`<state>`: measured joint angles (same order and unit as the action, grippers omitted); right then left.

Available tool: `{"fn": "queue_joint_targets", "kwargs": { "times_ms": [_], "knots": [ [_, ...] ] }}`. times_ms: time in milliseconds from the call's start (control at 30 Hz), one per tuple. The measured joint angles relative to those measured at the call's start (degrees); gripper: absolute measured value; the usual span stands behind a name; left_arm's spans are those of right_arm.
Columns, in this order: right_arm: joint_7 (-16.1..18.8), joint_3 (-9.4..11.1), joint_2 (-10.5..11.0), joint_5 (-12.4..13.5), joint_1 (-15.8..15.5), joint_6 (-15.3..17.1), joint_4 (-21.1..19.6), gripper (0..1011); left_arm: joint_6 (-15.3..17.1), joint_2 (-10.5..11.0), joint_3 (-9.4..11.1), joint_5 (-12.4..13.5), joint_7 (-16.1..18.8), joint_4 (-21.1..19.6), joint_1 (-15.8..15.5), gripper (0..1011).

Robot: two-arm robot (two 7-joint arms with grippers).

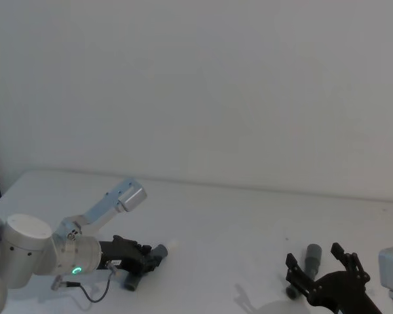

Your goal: Use both hands to pick up one end of the pipe from the table, align the ends, and insert them.

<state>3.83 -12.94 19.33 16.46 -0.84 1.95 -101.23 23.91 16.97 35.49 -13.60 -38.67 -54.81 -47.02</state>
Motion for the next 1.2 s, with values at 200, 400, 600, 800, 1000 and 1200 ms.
{"fn": "queue_joint_targets", "kwargs": {
  "times_ms": [200, 400, 600, 800, 1000, 1200],
  "knots": [
    [0.00, 0.00, 0.00, 0.00, 0.00, 0.00, 0.00, 1001, 0.00, 0.00, 0.00, 0.01, 0.00, 0.00, 0.00, 330],
    [-0.02, 0.04, -0.08, -0.10, -0.03, -0.01, -0.12, 1001, 0.00, 0.00, 0.00, 0.01, 0.00, 0.00, 0.00, 330],
    [-0.62, 0.19, -0.47, -0.65, -0.06, 0.16, -0.94, 1001, 0.00, 0.00, 0.00, 0.01, 0.00, 0.00, 0.00, 330],
    [-1.41, 0.48, -0.58, -1.06, 0.20, 3.13, -2.50, 1001, 0.00, 0.00, 0.00, 0.02, 0.01, 0.00, 0.00, 330],
    [-0.65, 1.22, 0.66, -0.89, 0.61, 6.78, -3.95, 1001, -0.01, 0.00, 0.00, 0.01, 0.01, 0.01, 0.00, 330],
    [1.06, 2.21, 2.13, 0.23, 1.24, 10.82, -4.78, 1001, -0.01, 0.00, 0.00, 0.01, 0.01, 0.01, 0.00, 330]
  ]
}}
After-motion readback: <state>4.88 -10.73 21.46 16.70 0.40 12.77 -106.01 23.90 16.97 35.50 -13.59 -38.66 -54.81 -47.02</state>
